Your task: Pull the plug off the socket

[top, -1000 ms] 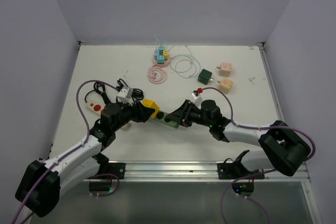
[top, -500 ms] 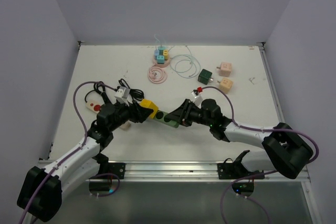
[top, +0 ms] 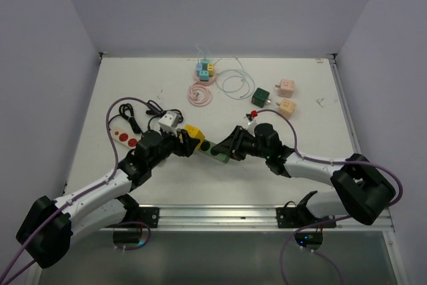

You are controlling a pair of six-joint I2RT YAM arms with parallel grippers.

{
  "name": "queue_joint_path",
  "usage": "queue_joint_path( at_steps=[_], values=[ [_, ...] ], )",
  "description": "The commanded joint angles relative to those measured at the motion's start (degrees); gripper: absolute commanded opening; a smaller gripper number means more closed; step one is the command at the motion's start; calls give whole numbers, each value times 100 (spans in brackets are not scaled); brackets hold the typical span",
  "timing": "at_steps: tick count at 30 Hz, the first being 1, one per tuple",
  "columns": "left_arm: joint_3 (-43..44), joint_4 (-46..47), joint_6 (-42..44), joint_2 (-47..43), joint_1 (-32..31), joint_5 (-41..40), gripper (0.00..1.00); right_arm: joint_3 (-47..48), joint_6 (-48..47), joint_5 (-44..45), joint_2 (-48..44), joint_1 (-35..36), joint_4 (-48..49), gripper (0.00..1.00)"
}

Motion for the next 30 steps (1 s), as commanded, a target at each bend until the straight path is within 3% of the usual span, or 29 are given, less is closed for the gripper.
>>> queue_joint_path(
  at_steps=[1,9,14,17,18,22,30],
  values=[
    [359,228,593,9,-232,-1134,0,178,-112,37,114,-19,-246,0],
    [376,210,918,53,-523,-1309,0,143,73,98,211,-19,-87,0],
    [149,227,480,-192,-550,-1740,0,29,161,107,211,-63,80,0],
    [-71,324,-38,-412,-77,-944,0,-156,178,81,114,-160,159,0],
    [-142,394,-353,-448,438,-610,0,-243,178,63,105,-229,185,0],
    [-450,868,-874,-483,1478,657,0,-270,73,-16,70,-265,115,0],
    [-283,975,-612,-210,1630,1037,0,-288,99,-25,114,-265,141,0]
  ],
)
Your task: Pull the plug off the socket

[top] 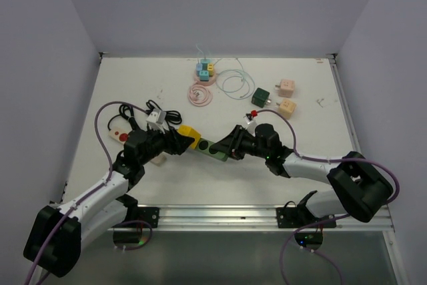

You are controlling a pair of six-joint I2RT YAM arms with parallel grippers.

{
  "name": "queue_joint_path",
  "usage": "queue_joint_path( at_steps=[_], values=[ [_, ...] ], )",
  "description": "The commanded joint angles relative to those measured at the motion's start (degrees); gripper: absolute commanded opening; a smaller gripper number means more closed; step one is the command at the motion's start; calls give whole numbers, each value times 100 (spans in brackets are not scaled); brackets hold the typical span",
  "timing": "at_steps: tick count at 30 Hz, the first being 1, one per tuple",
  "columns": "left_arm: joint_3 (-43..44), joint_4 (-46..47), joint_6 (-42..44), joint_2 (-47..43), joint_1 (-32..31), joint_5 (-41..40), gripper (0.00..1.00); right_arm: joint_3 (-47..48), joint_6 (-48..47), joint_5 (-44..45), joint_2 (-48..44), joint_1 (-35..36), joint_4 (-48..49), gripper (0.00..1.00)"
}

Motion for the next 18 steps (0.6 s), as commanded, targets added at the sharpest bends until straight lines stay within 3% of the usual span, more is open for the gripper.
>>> queue_joint_path(
  at_steps=[1,6,7,12,18],
  values=[
    [217,435,261,-86,371,-587,0,-196,-91,63,-59,-193,-353,0],
    [420,136,752,-200,223,-841,0,-135,-29,36,12,-202,-282,0],
    [525,75,841,-200,91,-1208,0,-126,-29,36,38,-193,-282,0],
    [868,-347,1360,142,-1304,-2484,0,-47,-21,54,91,-185,-300,0],
    [965,-479,1536,160,-1492,-2767,0,-117,-3,80,108,-184,-300,0]
  ],
)
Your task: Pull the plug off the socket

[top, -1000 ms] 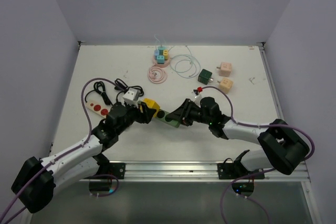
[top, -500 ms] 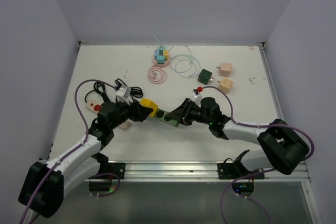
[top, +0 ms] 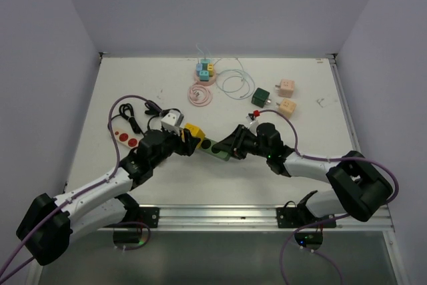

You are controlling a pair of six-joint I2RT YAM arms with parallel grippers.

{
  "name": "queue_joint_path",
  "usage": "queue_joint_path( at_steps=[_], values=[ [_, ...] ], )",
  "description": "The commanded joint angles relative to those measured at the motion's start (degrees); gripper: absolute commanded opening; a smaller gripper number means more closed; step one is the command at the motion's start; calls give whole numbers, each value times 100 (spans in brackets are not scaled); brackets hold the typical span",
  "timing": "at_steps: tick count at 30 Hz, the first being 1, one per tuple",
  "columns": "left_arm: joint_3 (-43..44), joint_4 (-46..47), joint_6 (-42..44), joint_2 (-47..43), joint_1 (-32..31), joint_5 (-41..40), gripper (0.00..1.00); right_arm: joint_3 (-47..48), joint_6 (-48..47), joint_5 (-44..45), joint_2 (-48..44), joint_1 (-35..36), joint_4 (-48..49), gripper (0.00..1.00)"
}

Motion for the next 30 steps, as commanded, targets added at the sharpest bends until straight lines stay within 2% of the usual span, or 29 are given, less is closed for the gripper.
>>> queue_joint_path(
  at_steps=[1,4,6,8,9,10,12,16,22,26,30],
  values=[
    [338,189,432,-139,-4,-824,0,-95,-47,145,91,-42,-180,0],
    [294,119,222,-271,5,-1104,0,-130,15,137,144,-51,-57,0],
    [215,154,12,-359,127,-1001,0,-165,6,137,127,-42,-56,0],
    [92,242,-226,-360,469,-177,0,-201,-29,145,118,-60,-74,0],
    [48,294,-479,-333,1002,192,0,-236,-47,146,100,-69,-65,0],
    [-57,442,-586,-289,1277,787,0,-262,-55,146,100,-69,-56,0],
    [-40,409,-762,-228,1647,994,0,-306,-56,146,126,-69,-30,0],
    [83,391,-851,-35,1719,1337,0,-297,-47,137,196,-78,31,0],
    [214,243,-772,-130,1719,1338,0,-218,-47,172,319,-78,111,0],
    [443,-48,-816,-324,1719,1294,1,-104,76,251,732,-78,425,2],
    [724,-399,-895,-649,1719,1189,6,466,243,190,1643,-69,962,7]
  ],
)
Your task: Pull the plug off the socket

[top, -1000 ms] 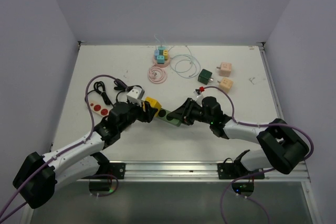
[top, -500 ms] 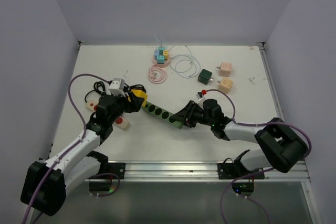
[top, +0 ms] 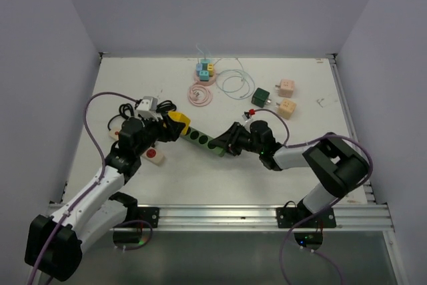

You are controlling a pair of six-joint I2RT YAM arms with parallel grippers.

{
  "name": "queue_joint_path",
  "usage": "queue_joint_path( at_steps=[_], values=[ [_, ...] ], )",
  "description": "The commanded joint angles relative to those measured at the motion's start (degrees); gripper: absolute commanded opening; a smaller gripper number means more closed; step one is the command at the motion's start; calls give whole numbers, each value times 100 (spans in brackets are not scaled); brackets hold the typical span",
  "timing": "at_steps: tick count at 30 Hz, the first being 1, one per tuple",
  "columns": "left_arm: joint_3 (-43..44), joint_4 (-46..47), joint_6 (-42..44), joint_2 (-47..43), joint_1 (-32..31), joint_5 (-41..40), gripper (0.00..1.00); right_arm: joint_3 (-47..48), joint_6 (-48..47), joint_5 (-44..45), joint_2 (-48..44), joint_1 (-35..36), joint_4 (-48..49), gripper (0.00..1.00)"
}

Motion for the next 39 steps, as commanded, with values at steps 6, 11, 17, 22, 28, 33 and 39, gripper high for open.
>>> queue_joint_path(
  at_steps=[6,11,17,22,28,33,39],
  values=[
    [1085,-880,-110,-804,14,-652,11,2071,101,203,1587,251,-257,18],
    [1200,-1373,-14,-937,14,-1065,15,3637,180,300,2999,515,-828,26],
    [1174,-1690,39,-1068,23,-1374,17,5702,251,344,4258,682,-1627,38],
    [1148,-1786,4,-1095,14,-1435,18,6224,250,361,4577,753,-2060,55],
    [1104,-1813,-31,-1130,14,-1400,19,6084,58,414,4358,744,-2288,71],
    [1113,-1857,-57,-1191,14,-1409,20,5610,-303,555,3822,674,-2675,83],
    [1183,-1857,-136,-1201,14,-1374,22,5004,-795,756,3049,621,-3360,93]
  ],
)
